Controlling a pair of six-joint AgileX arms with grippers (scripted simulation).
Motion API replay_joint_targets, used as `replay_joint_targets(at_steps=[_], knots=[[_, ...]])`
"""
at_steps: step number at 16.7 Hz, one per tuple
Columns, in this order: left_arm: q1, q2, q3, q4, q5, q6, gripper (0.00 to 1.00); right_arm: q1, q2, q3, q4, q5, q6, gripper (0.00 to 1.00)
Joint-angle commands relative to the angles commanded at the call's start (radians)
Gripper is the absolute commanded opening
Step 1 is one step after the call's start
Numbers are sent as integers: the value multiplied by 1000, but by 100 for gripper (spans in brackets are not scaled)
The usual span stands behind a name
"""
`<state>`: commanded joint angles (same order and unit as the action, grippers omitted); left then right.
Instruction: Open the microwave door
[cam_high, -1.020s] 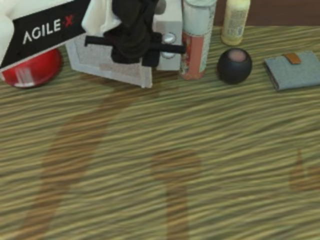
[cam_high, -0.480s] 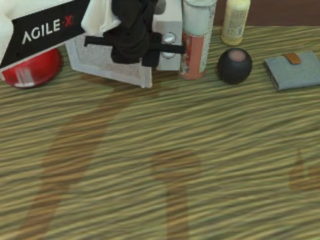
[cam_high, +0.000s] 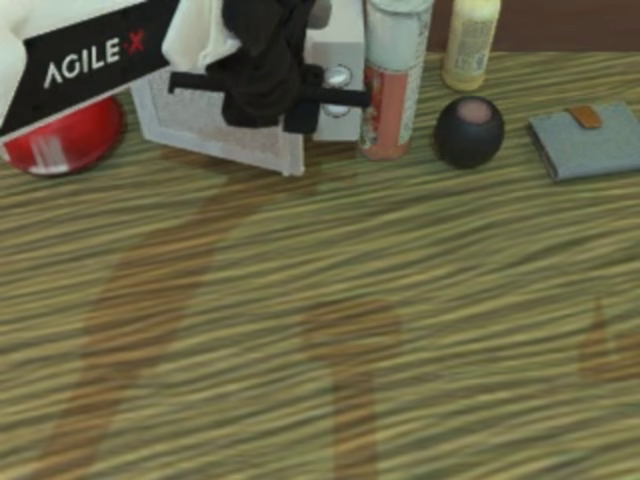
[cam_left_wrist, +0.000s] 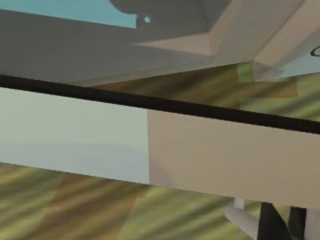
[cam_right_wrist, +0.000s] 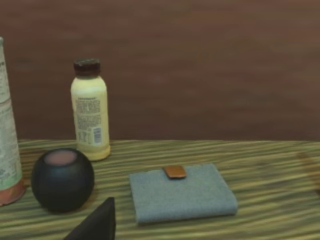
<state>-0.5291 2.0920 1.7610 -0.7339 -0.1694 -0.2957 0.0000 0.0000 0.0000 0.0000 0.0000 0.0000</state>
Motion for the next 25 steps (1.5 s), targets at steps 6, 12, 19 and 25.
replay_joint_targets(at_steps=[6,12,19,25], knots=[[-7,4,-2,0,6,-4,0,0,0,0,0,0,0,100],[11,-48,-87,32,40,69,0,0,0,0,0,0,0,100],[23,-91,-137,62,65,118,0,0,0,0,0,0,0,100],[23,-91,-137,62,65,118,0,0,0,0,0,0,0,100]])
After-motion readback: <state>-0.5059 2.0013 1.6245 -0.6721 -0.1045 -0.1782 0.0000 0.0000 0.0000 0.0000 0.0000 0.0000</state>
